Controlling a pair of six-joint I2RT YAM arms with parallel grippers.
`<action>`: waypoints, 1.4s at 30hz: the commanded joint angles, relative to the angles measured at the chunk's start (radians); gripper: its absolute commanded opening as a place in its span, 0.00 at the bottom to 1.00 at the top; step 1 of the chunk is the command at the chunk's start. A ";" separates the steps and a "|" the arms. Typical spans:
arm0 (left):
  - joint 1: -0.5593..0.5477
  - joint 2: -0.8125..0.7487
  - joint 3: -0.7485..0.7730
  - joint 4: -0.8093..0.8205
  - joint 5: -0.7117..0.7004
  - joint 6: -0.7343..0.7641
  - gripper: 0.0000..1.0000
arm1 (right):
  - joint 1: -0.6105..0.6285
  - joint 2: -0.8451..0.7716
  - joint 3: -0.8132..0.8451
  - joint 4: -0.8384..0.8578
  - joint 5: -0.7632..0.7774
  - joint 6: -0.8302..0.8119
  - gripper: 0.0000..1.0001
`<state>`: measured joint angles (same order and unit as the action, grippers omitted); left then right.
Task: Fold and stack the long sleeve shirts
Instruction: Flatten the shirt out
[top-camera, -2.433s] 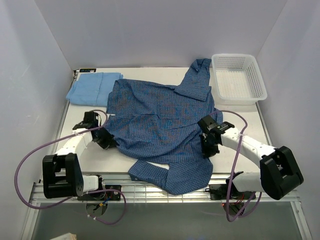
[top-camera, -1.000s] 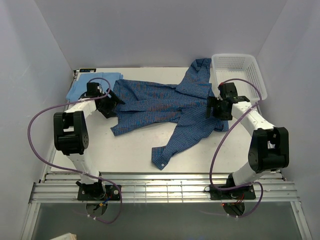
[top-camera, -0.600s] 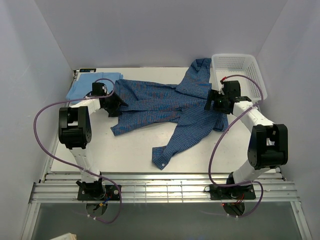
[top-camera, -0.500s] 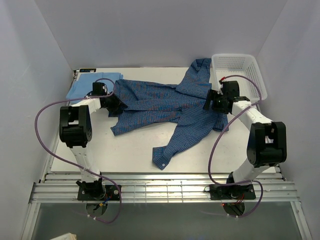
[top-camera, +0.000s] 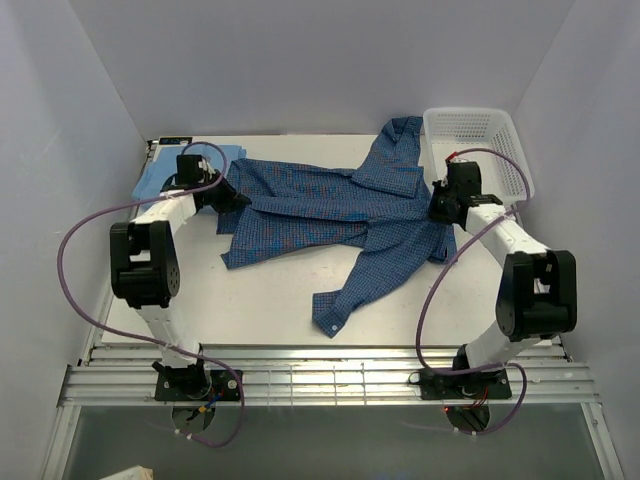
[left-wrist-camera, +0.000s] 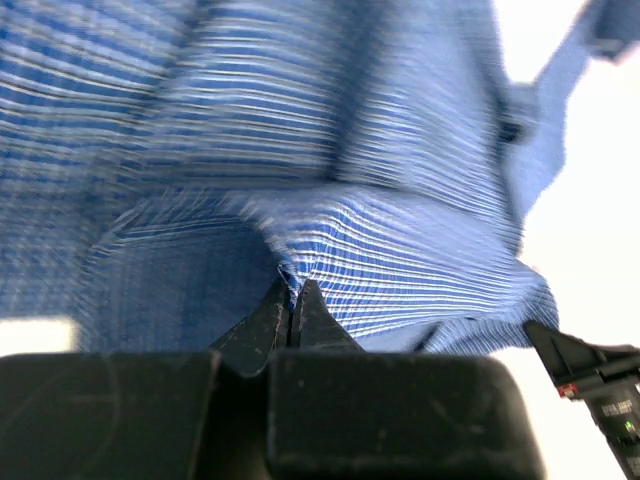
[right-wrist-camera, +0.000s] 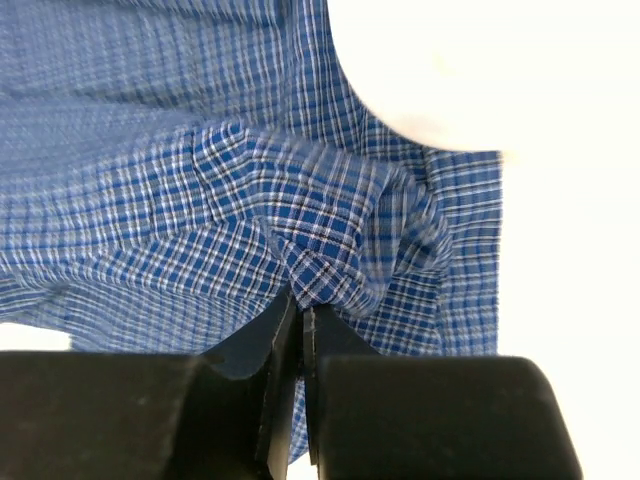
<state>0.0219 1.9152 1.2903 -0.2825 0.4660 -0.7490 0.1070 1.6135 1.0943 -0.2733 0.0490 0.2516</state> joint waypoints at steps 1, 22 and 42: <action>-0.005 -0.224 0.012 0.066 0.019 0.040 0.00 | -0.001 -0.156 0.048 0.034 0.062 -0.046 0.08; -0.005 -0.643 0.807 0.115 -0.179 0.270 0.00 | -0.003 -0.635 0.804 0.261 -0.034 -0.331 0.08; -0.005 -0.572 0.957 0.026 -0.380 0.349 0.00 | -0.003 -0.537 0.937 0.344 -0.028 -0.439 0.08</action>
<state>0.0055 1.2247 2.2738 -0.1699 0.2565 -0.4370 0.1112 0.9722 2.0396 0.0395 -0.1059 -0.1329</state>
